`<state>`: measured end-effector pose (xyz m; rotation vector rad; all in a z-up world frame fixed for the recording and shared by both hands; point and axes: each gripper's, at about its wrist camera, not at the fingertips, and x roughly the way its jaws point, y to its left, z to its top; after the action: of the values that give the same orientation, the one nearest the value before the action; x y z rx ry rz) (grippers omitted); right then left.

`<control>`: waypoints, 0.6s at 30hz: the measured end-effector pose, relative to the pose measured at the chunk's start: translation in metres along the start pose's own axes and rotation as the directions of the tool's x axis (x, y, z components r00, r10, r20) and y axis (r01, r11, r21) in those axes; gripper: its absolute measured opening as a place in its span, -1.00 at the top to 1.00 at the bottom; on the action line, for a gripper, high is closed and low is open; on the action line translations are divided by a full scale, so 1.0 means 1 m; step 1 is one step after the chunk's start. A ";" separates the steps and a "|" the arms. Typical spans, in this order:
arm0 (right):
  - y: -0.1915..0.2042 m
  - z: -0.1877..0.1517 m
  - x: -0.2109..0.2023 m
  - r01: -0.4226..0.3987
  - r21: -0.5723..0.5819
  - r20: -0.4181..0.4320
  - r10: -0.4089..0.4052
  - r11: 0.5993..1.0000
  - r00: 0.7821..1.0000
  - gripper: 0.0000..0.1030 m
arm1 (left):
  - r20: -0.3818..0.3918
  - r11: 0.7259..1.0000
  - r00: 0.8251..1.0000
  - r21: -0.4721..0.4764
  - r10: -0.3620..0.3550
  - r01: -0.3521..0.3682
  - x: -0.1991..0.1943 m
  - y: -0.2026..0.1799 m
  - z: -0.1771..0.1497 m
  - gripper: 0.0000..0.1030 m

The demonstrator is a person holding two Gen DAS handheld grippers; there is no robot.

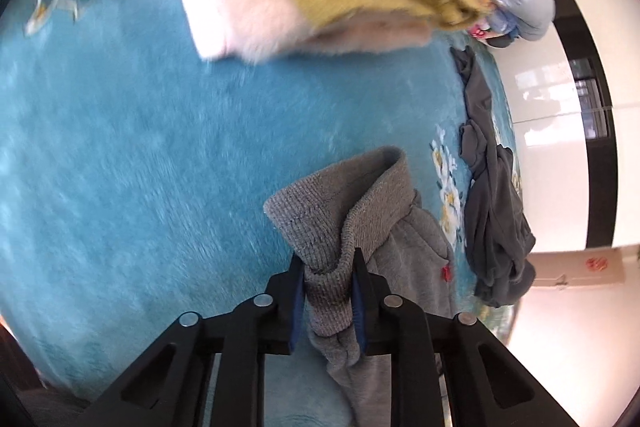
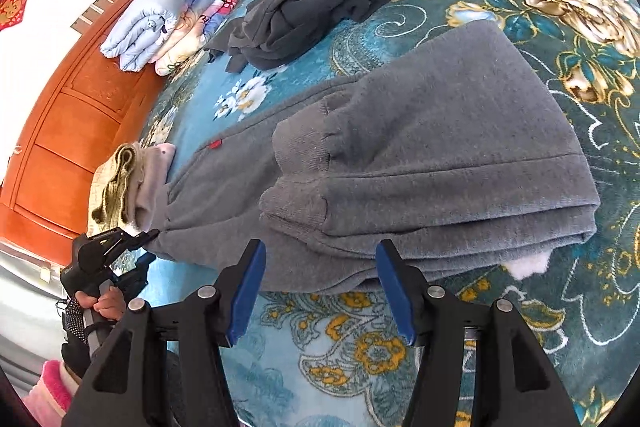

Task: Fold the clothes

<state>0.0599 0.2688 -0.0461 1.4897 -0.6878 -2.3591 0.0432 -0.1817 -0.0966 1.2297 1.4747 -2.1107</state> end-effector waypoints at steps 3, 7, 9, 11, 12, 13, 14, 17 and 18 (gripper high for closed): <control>0.002 -0.003 -0.004 -0.002 -0.009 -0.007 0.001 1.000 1.000 -0.13 | 0.048 1.000 0.999 0.025 -0.011 0.010 -0.016 0.000 0.002 0.62; 0.002 -0.008 -0.012 -0.003 -0.016 -0.002 0.003 1.000 1.000 -0.14 | 0.154 1.000 0.988 -0.005 0.011 -0.010 -0.051 0.008 0.012 0.63; 0.000 -0.009 -0.013 -0.006 -0.009 0.003 0.006 1.000 1.000 -0.13 | 0.177 0.999 0.984 0.042 0.014 -0.022 -0.066 0.002 0.017 0.63; -0.002 -0.009 -0.013 -0.008 -0.002 0.006 0.008 1.000 1.000 -0.14 | 0.195 0.976 0.980 0.205 0.030 -0.070 -0.079 -0.026 0.009 0.63; -0.002 -0.009 -0.011 -0.007 0.000 0.004 0.007 1.000 1.000 -0.14 | 0.206 0.957 0.978 0.277 0.027 -0.085 -0.083 -0.042 0.001 0.63; -0.002 -0.008 -0.009 -0.009 0.004 0.004 0.009 1.000 1.000 -0.14 | 0.216 0.933 0.976 0.346 0.023 -0.099 -0.087 -0.058 -0.007 0.63; -0.002 -0.008 -0.007 -0.012 0.008 0.003 0.012 1.000 1.000 -0.14 | 0.222 0.898 0.975 0.426 0.013 -0.109 -0.090 -0.078 -0.022 0.63; -0.001 -0.004 -0.002 -0.023 0.021 0.007 0.023 1.000 1.000 -0.14 | 0.221 0.744 0.974 0.658 -0.040 -0.119 -0.095 -0.145 -0.077 0.63; -0.001 -0.002 -0.003 -0.025 0.022 0.011 0.024 0.999 1.000 -0.14 | 0.214 0.691 0.975 0.713 -0.058 -0.116 -0.093 -0.165 -0.095 0.63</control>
<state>0.0626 0.2700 -0.0451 1.4705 -0.7331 -2.3502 0.0377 -0.0481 0.0678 1.1487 0.4829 -2.8145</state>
